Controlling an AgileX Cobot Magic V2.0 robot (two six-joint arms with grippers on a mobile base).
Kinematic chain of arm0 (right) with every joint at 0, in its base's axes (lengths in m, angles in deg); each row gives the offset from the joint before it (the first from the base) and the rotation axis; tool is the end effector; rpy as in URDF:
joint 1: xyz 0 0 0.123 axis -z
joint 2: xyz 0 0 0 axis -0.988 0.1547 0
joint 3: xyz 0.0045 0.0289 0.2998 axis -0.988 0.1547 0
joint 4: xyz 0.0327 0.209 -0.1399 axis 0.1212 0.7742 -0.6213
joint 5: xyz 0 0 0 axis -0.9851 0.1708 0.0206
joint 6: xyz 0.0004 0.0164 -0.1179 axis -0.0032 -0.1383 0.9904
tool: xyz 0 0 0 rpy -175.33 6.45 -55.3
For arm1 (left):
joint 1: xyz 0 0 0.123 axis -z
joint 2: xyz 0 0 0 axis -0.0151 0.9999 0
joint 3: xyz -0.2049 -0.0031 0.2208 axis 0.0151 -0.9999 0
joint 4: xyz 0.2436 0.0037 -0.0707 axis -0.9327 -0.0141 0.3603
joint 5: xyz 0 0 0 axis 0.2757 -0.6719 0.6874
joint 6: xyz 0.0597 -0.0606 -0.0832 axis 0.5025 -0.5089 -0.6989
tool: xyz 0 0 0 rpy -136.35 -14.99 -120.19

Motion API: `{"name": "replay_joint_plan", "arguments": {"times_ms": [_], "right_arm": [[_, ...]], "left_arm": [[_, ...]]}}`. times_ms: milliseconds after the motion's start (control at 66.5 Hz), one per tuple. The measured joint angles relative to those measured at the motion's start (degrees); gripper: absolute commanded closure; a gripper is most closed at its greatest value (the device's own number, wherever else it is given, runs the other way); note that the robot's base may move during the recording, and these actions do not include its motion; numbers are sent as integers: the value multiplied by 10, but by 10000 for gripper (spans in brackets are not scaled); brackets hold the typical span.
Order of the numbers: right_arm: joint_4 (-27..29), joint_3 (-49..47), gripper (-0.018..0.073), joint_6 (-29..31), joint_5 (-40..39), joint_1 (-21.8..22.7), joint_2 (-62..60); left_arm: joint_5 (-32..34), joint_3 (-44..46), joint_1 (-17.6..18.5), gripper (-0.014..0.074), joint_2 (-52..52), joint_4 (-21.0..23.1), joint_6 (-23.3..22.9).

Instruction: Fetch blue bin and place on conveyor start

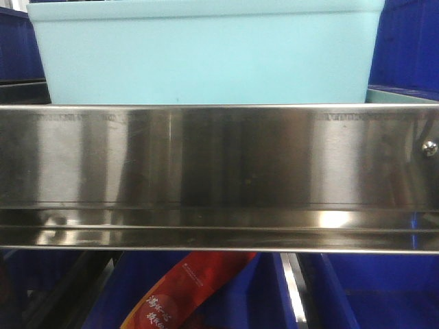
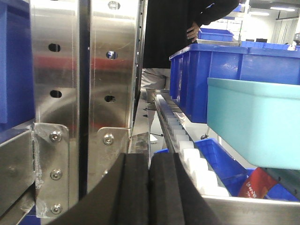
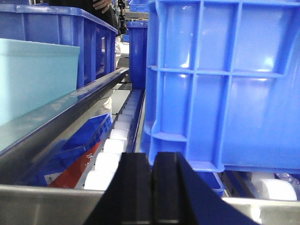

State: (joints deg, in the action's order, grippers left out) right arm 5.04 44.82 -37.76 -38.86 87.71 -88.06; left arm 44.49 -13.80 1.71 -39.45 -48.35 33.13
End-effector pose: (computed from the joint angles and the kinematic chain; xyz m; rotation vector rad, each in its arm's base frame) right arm 0.0700 -0.0069 0.2053 0.0820 1.5691 -0.0840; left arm 0.0703 -0.0010 0.2143 -0.0308 1.4916 -0.0571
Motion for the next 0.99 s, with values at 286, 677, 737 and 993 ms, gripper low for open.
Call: {"name": "replay_joint_plan", "arguments": {"times_ms": [286, 677, 737, 993], "right_arm": [[0, 0, 721, 0, 0, 0, 0], [0, 0, 721, 0, -2, 0, 0], [0, 0, 721, 0, -9, 0, 0], [9, -8, 721, -1, -66, 0, 0]], "left_arm": [[0, 0, 0, 707, 0, 0, 0], [7, 0, 0, 707, 0, 0, 0], [8, 0, 0, 707, 0, 0, 0], [29, 10, 0, 707, -1, 0, 0]]}}
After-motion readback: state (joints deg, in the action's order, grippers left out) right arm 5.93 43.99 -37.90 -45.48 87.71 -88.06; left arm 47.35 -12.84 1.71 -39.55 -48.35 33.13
